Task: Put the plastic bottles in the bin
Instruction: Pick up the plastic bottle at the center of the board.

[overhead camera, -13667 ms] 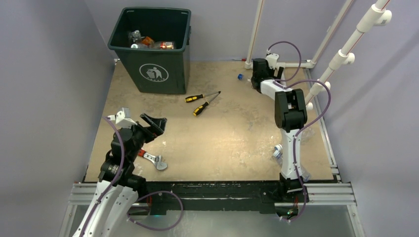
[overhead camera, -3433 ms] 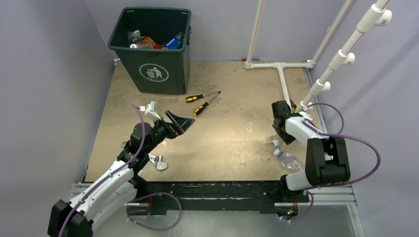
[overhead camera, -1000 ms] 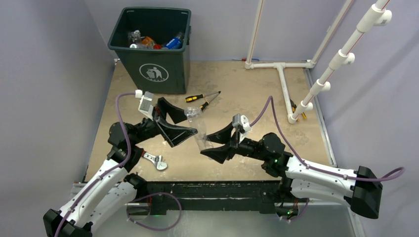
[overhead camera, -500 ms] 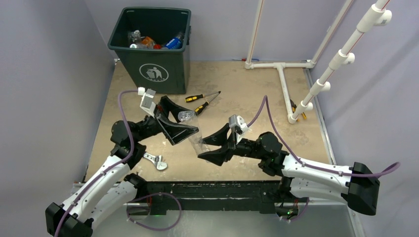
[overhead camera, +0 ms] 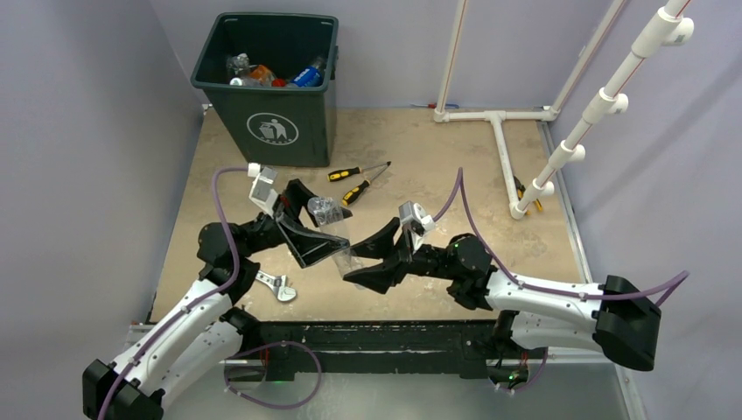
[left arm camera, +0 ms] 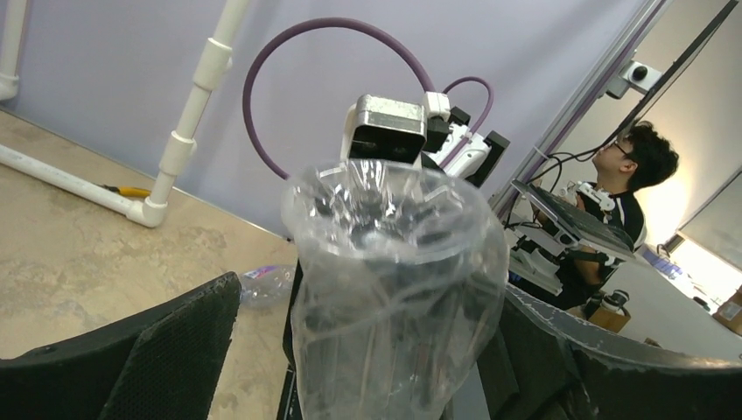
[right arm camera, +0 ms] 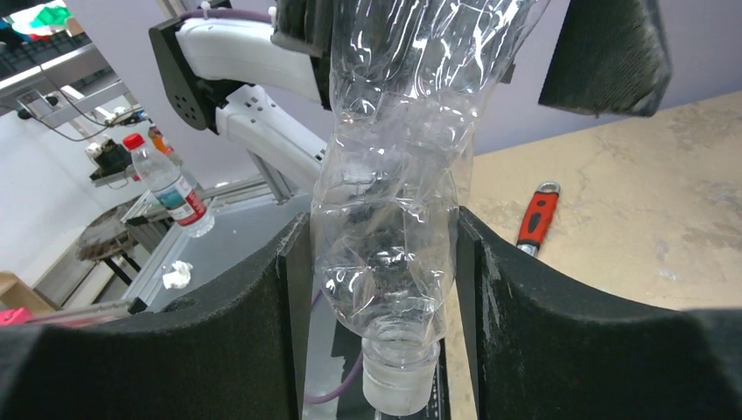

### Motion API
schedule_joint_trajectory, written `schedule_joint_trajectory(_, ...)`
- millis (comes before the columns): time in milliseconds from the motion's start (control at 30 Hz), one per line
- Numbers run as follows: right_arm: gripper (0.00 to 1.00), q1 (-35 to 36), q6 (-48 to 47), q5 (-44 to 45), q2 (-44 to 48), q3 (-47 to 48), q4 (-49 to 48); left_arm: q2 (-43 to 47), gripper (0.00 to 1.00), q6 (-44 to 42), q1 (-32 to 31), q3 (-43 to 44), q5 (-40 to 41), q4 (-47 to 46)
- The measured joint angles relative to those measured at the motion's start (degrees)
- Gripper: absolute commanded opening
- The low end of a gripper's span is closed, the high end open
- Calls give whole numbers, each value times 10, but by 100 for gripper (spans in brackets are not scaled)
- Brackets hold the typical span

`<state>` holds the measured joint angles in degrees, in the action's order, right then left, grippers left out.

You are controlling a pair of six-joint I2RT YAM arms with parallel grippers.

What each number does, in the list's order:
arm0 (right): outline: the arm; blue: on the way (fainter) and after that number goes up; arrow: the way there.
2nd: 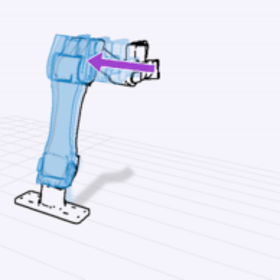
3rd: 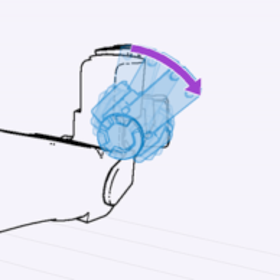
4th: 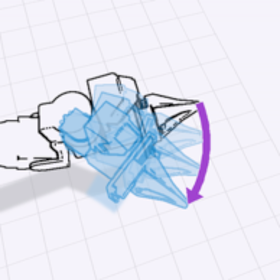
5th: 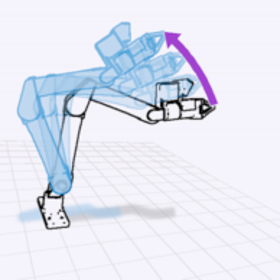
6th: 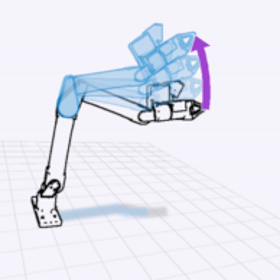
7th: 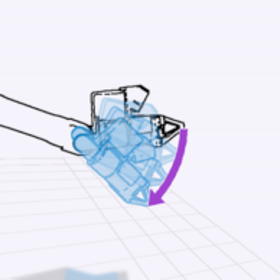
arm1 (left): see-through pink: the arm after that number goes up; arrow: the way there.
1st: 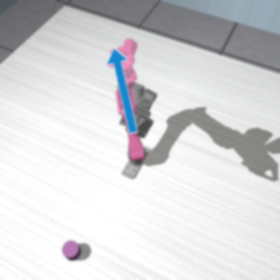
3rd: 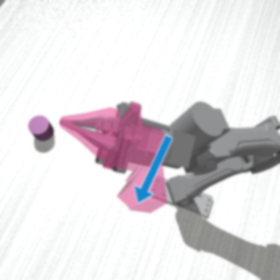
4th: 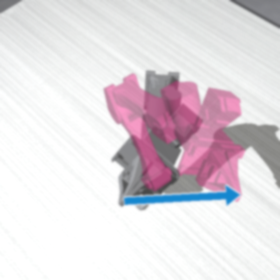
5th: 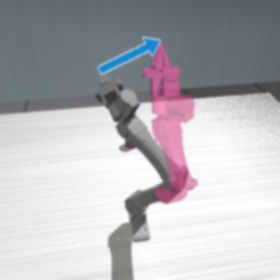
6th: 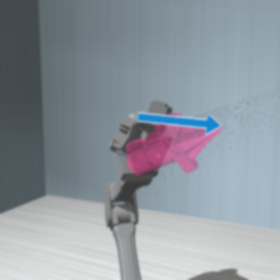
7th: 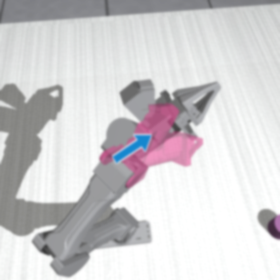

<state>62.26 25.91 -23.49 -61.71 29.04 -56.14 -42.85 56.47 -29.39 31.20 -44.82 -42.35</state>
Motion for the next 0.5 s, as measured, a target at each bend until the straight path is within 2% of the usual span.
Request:
schedule_joint_trajectory(133, 0, 0, 14, -3, -24, 1, -38, 25, 67, 0, 0, -19, 1, 0)
schedule_joint_trajectory(267, 0, 0, 29, -8, -52, 9, -67, 31, 49, 11, 0, -21, 0, -13)
schedule_joint_trajectory(400, 0, -3, 37, -12, -74, 20, -91, 35, 38, 14, 1, -15, 5, -5)
schedule_joint_trajectory(433, 11, -3, 40, -13, -75, 21, -94, 37, 36, 13, 1, -10, 6, 3)
schedule_joint_trajectory(500, 40, -3, 42, -13, -73, 28, -93, 40, 35, 10, 1, 1, 10, 18)
